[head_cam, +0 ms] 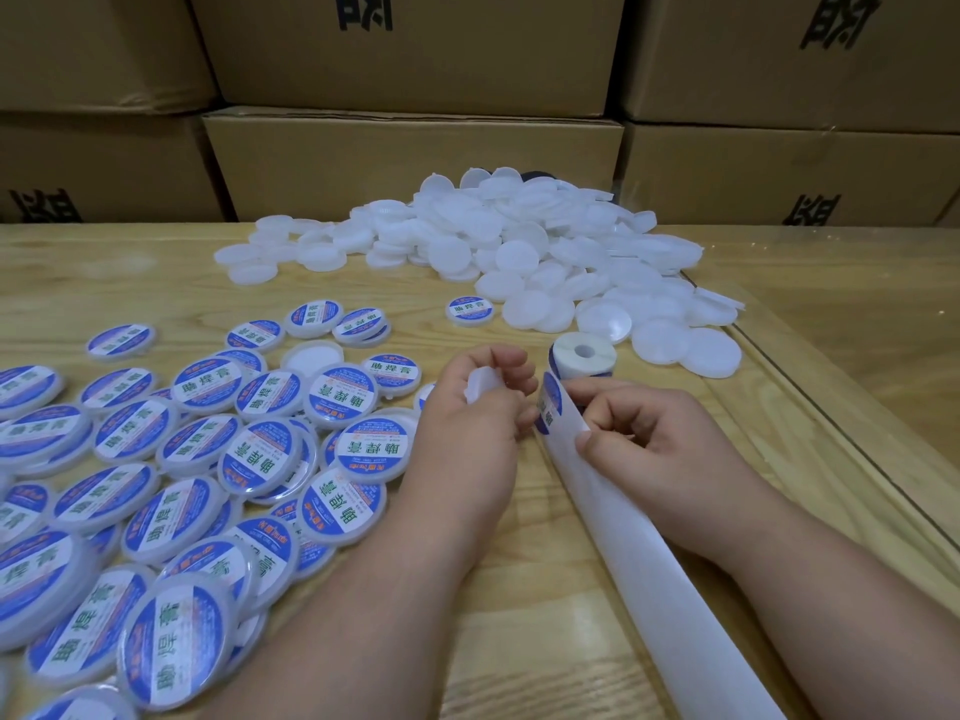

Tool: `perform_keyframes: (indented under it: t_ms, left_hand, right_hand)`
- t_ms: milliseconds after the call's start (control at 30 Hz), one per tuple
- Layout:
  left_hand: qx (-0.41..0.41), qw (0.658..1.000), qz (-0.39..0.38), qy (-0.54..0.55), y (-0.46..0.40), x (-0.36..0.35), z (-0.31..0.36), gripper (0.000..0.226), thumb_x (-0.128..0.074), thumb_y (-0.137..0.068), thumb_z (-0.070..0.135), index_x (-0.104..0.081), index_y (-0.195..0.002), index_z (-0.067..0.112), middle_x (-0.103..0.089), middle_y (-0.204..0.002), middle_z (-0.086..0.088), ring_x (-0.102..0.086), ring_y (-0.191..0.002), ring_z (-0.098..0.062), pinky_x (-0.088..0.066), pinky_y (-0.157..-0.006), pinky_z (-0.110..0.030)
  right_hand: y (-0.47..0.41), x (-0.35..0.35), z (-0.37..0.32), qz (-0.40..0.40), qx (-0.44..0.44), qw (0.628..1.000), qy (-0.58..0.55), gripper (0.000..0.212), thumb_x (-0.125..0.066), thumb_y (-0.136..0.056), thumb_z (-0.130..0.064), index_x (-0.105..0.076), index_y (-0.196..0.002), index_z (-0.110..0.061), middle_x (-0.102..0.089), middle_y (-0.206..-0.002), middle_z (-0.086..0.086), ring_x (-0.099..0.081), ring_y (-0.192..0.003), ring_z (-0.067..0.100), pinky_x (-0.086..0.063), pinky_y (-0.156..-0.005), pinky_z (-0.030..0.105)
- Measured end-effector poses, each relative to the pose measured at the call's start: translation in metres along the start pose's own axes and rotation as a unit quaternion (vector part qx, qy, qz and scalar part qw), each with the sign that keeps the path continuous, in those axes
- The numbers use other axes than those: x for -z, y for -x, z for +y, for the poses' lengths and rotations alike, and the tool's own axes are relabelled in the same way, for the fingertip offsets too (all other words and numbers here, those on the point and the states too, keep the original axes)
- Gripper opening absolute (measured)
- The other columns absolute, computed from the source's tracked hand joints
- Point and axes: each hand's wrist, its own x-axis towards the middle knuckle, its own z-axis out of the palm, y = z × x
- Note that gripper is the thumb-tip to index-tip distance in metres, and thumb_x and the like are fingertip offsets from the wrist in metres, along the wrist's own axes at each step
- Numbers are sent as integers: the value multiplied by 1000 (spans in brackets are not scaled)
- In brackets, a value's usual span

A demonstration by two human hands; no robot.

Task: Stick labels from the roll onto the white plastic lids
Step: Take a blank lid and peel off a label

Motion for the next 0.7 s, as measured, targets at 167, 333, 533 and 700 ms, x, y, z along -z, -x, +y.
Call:
perform_keyframes:
  t_ms: [167, 333, 533, 700]
  left_hand:
    - [0, 998, -17, -63, 3, -2, 2, 31, -55, -67, 16, -72, -78, 40, -75, -103, 15, -70, -105, -7, -54, -101, -49]
    - [-26, 992, -43, -114, 6, -4, 2, 23, -58, -80, 18, -66, -83, 40, -75, -99, 14, -66, -84, -10, -57, -81, -43]
    - [-53, 986, -75, -138, 8, -2, 2, 26, -69, -90, 14, -63, -82, 38, -75, -93, 18, -69, -78, 3, -52, -66, -13]
    - [-56, 988, -66, -128, 8, -1, 2, 17, -72, -89, 15, -65, -87, 30, -74, -87, 16, -66, -74, 4, -51, -63, -12]
  right_hand:
    - [0, 2, 5, -7, -33, 999, -2, 25, -56, -86, 11, -51, -62, 6, -77, -109, -7, -47, -131, -12, -42, -89, 10]
    - [0, 2, 5, 10, -36, 999, 22, 17, -60, -80, -1, -55, -66, 6, -73, -116, -8, -41, -133, -16, -40, -92, 7]
    - [-2, -1, 3, 33, -30, 999, 25, 12, -68, -81, -15, -67, -70, -13, -65, -118, -5, -64, -103, 4, -48, -83, 16]
    - [-3, -3, -1, 55, -65, 996, 41, 21, -62, -78, -41, -70, -76, -22, -72, -91, -1, -66, -80, 22, -53, -77, 44]
